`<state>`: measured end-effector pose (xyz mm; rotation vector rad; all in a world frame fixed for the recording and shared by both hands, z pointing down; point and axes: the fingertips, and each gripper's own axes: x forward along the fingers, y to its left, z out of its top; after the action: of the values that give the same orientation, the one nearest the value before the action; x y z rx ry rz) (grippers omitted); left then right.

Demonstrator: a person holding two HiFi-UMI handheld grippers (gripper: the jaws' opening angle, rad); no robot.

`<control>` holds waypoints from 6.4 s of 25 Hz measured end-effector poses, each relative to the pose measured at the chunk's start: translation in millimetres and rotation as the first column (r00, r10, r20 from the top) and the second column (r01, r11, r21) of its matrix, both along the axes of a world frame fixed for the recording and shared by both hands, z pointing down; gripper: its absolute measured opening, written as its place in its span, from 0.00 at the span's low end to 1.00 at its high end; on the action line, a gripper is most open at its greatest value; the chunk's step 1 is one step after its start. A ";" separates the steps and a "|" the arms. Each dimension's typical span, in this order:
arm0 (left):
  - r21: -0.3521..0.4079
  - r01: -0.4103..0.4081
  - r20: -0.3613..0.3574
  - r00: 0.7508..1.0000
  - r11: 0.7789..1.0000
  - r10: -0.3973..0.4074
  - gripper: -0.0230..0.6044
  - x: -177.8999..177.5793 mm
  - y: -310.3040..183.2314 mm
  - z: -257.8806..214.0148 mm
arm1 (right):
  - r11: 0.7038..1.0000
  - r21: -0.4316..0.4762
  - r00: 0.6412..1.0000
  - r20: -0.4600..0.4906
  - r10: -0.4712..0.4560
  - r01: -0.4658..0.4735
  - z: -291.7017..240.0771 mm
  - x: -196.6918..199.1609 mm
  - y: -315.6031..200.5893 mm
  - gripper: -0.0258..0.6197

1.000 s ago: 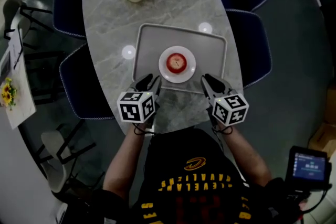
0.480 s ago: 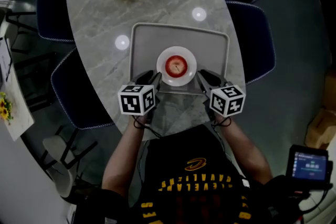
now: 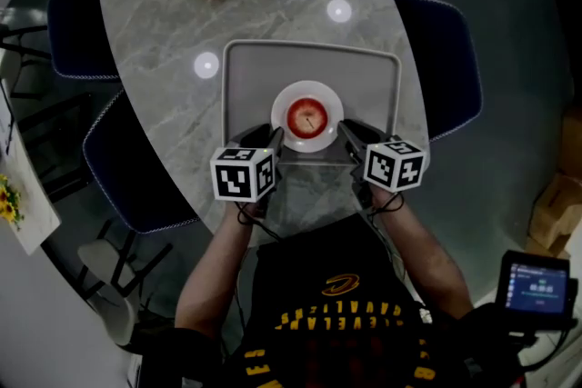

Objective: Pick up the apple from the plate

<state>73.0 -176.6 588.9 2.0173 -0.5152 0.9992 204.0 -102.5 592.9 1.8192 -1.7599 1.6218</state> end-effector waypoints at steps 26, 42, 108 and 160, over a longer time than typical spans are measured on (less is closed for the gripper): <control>0.013 0.020 0.038 0.999 1.000 -0.020 0.16 4.9 0.0 3.5 | 0.996 -0.061 0.988 0.137 0.067 -0.059 3.5 0.4 0.3 0.10; 0.010 0.022 0.037 0.999 1.000 -0.022 0.16 5.8 1.5 3.0 | 0.998 -0.063 0.997 0.064 0.034 -0.030 1.9 -2.9 -1.0 0.11; -0.184 0.382 -0.052 0.916 0.906 -0.397 0.11 -30.9 13.7 -21.1 | 0.987 -0.073 0.968 0.217 -0.126 0.144 -24.5 -20.3 -21.6 0.10; -0.181 0.718 -0.021 0.680 0.672 -0.732 0.10 -238.4 163.9 -30.6 | 0.832 -0.087 0.827 0.206 -0.523 0.548 -29.4 -223.1 68.3 0.10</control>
<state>-165.4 -12.7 558.3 1.4721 -1.0522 0.4185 -19.1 -34.2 563.5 1.0008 -1.9317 1.6373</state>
